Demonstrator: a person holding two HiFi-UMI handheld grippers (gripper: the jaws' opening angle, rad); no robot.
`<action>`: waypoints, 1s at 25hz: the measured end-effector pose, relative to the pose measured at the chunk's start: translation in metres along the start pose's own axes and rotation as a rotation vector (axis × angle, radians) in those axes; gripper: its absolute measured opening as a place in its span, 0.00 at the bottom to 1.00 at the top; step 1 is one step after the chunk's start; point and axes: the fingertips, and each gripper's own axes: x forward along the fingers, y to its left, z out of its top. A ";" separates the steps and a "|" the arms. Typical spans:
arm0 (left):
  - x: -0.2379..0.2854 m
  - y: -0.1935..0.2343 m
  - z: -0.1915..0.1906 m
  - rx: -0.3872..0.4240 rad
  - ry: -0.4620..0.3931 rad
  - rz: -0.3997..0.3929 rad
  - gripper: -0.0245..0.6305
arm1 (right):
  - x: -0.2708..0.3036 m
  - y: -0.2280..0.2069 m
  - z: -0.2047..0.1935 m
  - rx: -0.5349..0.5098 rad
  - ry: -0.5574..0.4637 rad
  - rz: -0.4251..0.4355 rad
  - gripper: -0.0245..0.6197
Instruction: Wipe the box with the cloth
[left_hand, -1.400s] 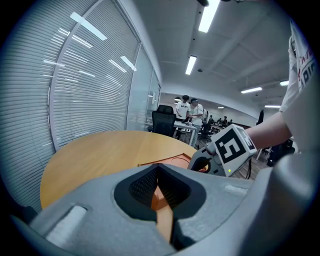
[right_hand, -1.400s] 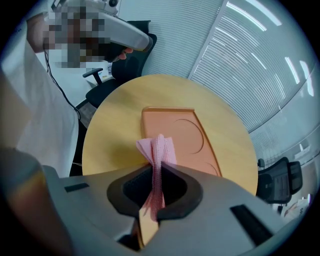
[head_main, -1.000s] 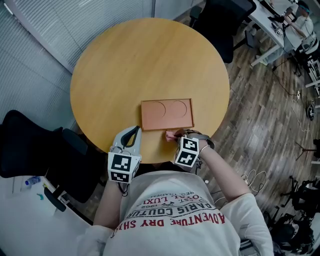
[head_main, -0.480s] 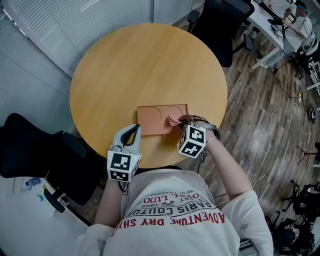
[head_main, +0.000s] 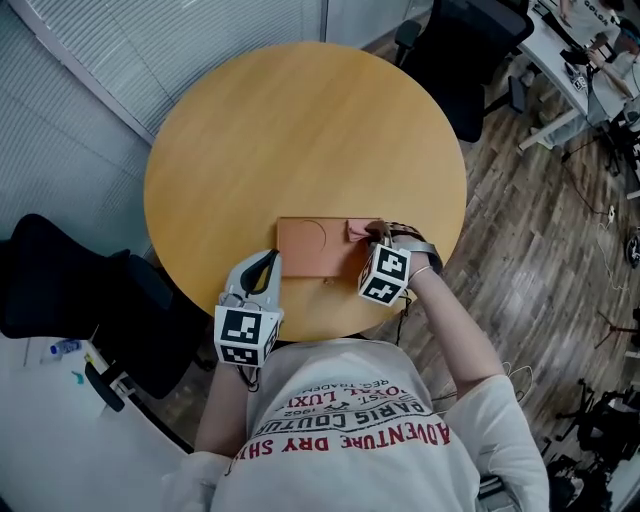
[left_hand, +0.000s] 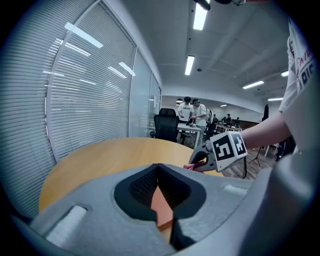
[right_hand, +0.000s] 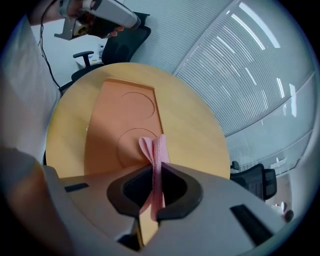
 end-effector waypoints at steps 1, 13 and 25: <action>0.002 0.000 -0.001 -0.004 0.002 0.003 0.05 | 0.003 0.000 -0.001 -0.004 -0.001 0.005 0.09; 0.011 0.001 -0.008 -0.021 0.022 0.014 0.05 | 0.011 0.010 -0.002 0.016 0.002 0.086 0.09; 0.006 -0.003 -0.003 0.021 0.009 -0.030 0.05 | -0.005 0.037 -0.002 0.045 0.012 0.127 0.09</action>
